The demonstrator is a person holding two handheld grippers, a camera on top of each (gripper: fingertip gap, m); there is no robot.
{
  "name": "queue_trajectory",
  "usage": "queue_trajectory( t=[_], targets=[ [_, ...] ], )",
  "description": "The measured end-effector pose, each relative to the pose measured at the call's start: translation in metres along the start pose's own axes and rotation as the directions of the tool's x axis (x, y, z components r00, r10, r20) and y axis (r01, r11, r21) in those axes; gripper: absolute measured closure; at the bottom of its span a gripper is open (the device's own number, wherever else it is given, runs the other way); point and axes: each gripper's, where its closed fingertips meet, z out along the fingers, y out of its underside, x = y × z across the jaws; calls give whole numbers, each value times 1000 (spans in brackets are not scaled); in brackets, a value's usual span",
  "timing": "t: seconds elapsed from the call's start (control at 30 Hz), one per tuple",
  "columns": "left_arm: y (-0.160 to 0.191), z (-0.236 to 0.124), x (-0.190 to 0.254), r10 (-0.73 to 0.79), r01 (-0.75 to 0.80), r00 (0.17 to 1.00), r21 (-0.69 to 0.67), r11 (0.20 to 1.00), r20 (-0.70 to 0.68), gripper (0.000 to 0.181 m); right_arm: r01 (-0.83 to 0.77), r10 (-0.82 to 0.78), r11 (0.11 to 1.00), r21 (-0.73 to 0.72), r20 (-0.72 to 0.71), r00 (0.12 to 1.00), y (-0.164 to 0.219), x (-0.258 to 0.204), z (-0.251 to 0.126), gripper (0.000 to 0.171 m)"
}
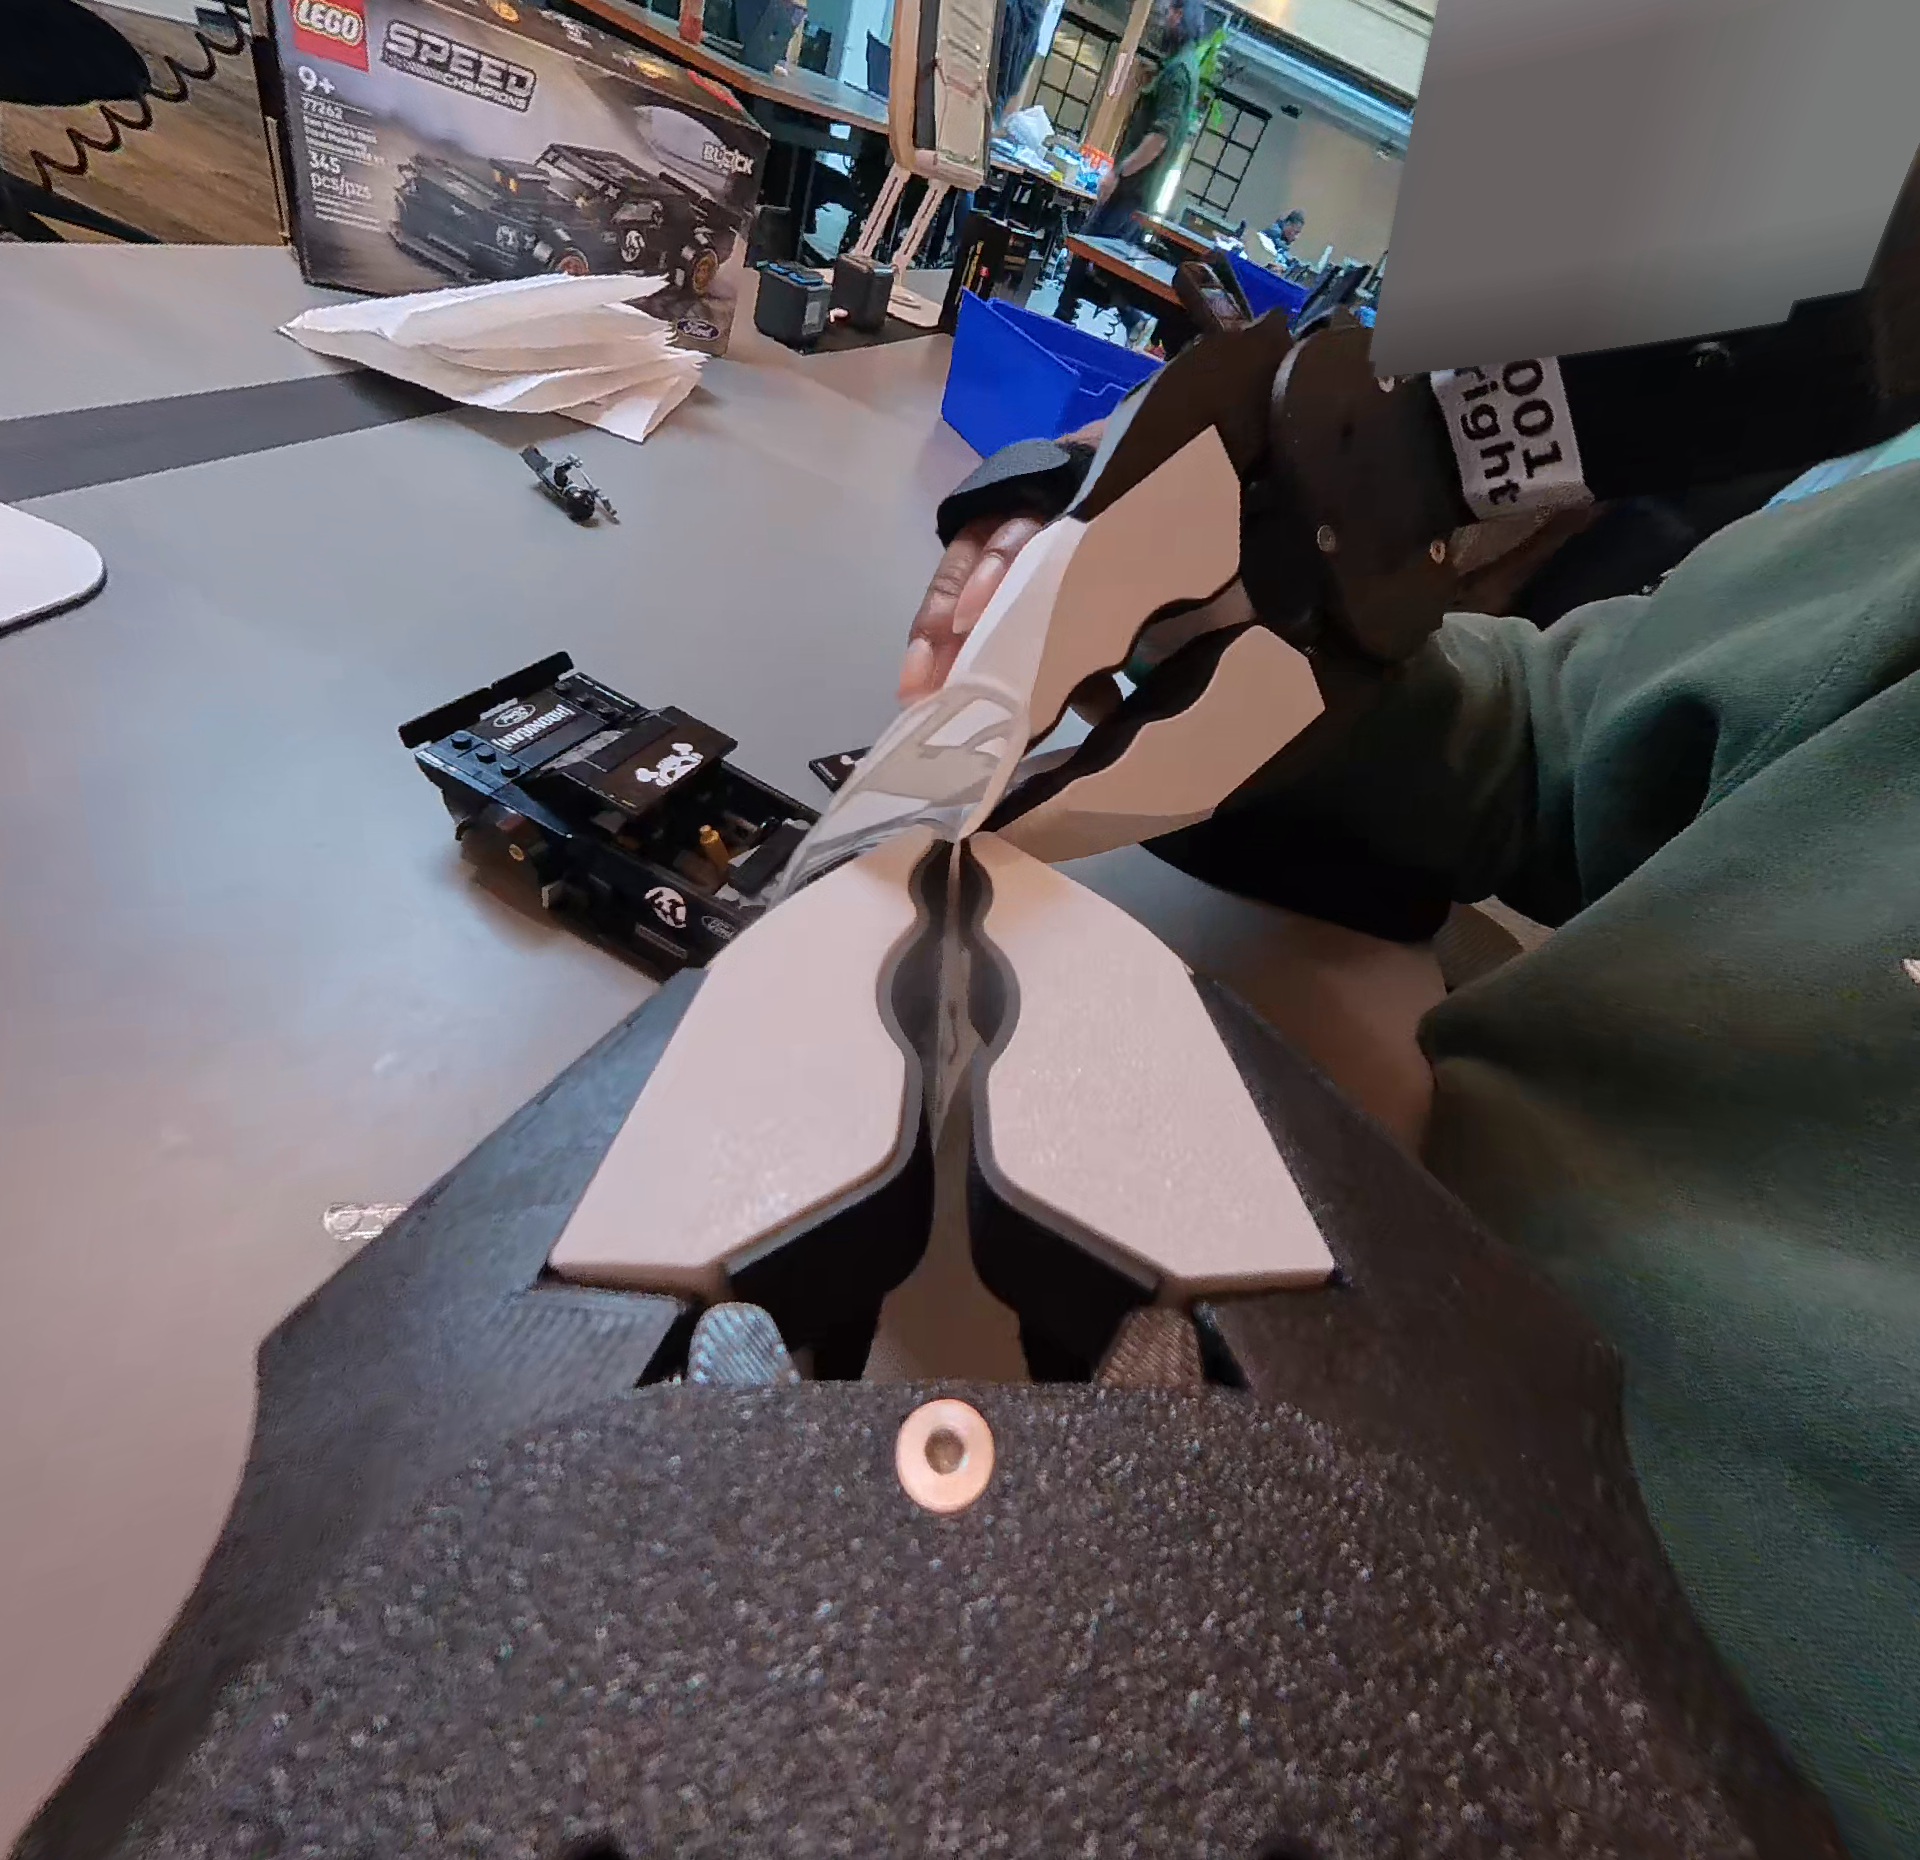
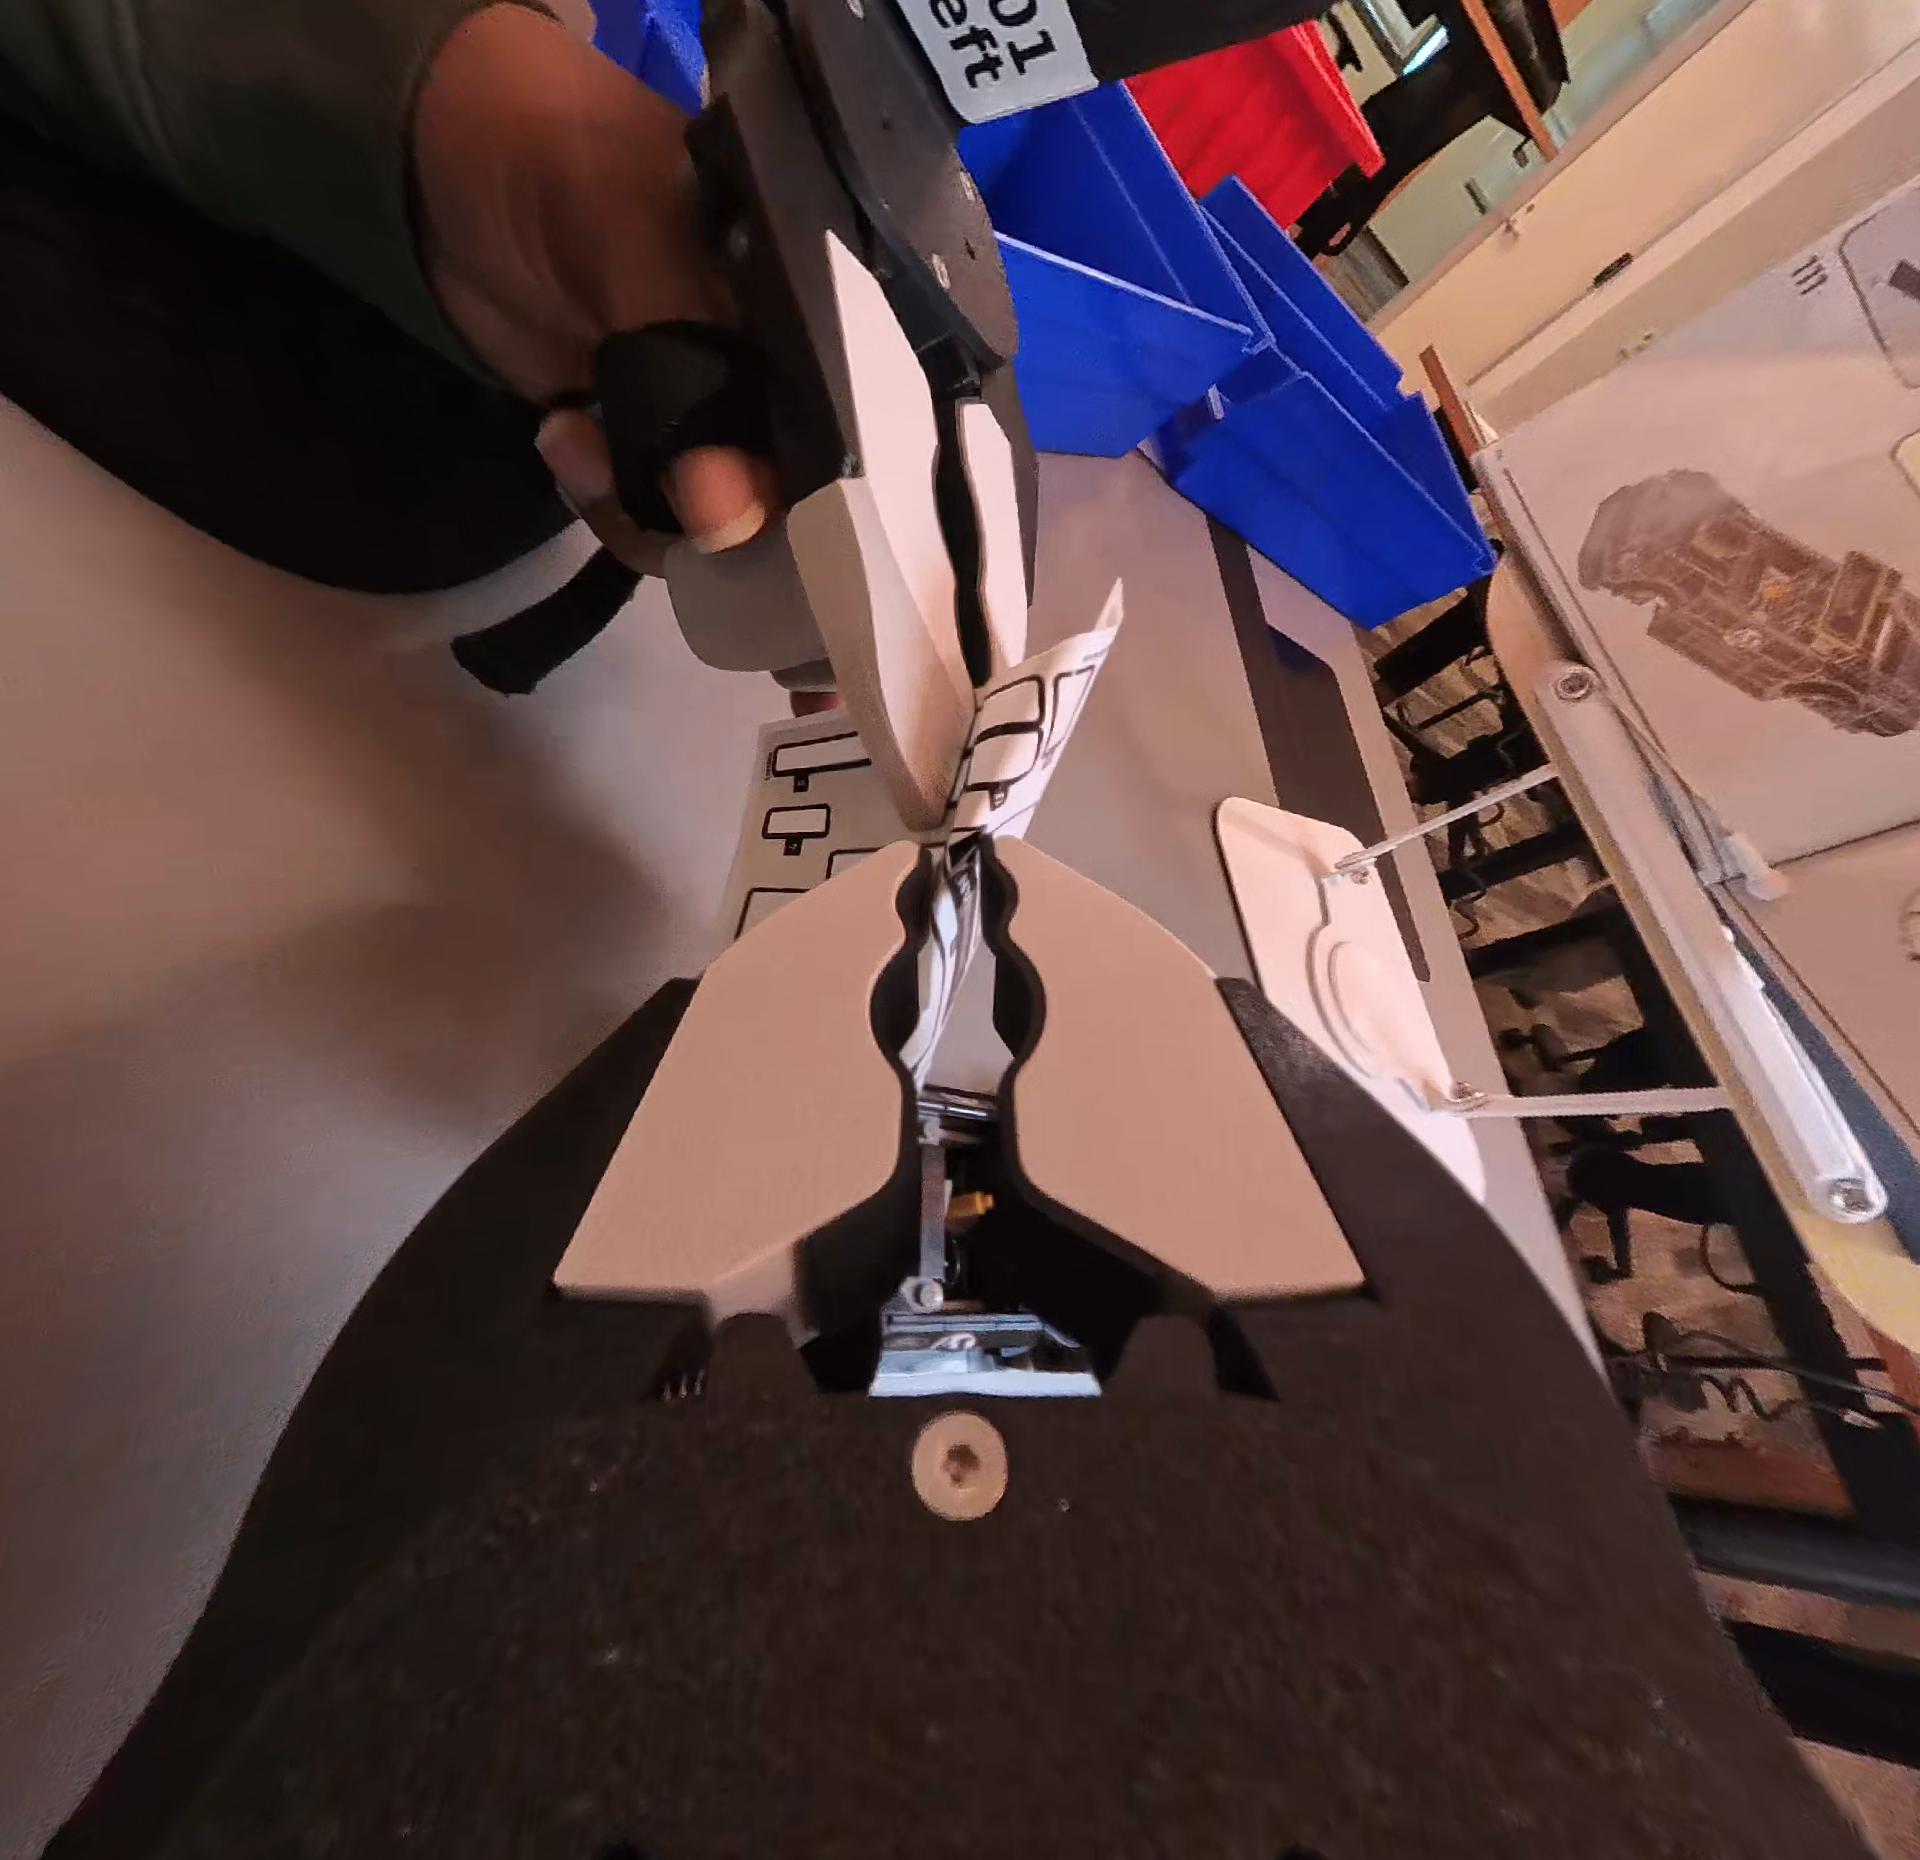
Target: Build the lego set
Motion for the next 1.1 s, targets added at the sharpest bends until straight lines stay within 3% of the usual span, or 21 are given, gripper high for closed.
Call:
queue_trajectory(
  t=[0.2, 0.33, 0.57, 1.1],
  targets=[
    [1, -1, -4, 16, -16, 999, -14, 1000, 34, 180, -171, 169, 983, 66, 43, 985, -1, 8, -4, 161],
    [2, -1, -4, 8, -7, 1000, -12, 1000, 30, 180, -150, 149, 987, 58, 22, 989, -1, 10, -5, 166],
    [2, 0, -3, 16, -15, 999, -15, 1000, 29, 180, -133, 132, 991, 34, 33, 991, 1, 4, -1, 159],
    [8, 1, 0, 164, -158, 983, -78, 984, 78, 180, -255, 248, 966, 48, 121, 961, 3, 1, -2, 167]
  ],
)
